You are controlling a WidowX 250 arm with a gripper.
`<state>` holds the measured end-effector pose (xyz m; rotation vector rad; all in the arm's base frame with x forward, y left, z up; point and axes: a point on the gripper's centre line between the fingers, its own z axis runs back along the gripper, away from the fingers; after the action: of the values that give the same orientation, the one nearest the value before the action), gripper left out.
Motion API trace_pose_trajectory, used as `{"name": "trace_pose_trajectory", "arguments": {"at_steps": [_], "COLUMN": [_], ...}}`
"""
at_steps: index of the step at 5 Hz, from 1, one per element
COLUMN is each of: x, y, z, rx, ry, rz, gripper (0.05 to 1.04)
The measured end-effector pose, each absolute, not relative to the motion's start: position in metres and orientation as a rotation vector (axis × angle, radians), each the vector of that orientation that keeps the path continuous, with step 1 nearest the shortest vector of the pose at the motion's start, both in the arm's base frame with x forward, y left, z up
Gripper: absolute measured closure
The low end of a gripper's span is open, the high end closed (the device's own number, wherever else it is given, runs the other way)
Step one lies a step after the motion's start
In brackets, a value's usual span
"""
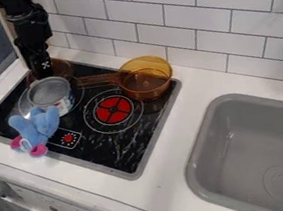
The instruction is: Put the brown lid on the brown pot
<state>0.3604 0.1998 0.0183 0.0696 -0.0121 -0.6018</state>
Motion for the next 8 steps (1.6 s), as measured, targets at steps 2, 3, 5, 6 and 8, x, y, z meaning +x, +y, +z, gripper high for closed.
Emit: {"name": "trace_pose_trajectory", "arguments": {"at_steps": [2,3,5,6,8], "x": [0.361,0.361,0.359,0.363,0.371], "y": [0.195,0.193,0.184,0.181,0.144], "z": [0.015,0.015,0.021,0.041,0.077], "rx": [0.068,0.073,0.056,0.074,0.085], "ry": [-0.018,-0.018,-0.028,-0.063,-0.155], "rz": [-0.615,-0.623,-0.632,-0.64,-0.717], "gripper": [0.704,0.704,0.704,0.704,0.704]}}
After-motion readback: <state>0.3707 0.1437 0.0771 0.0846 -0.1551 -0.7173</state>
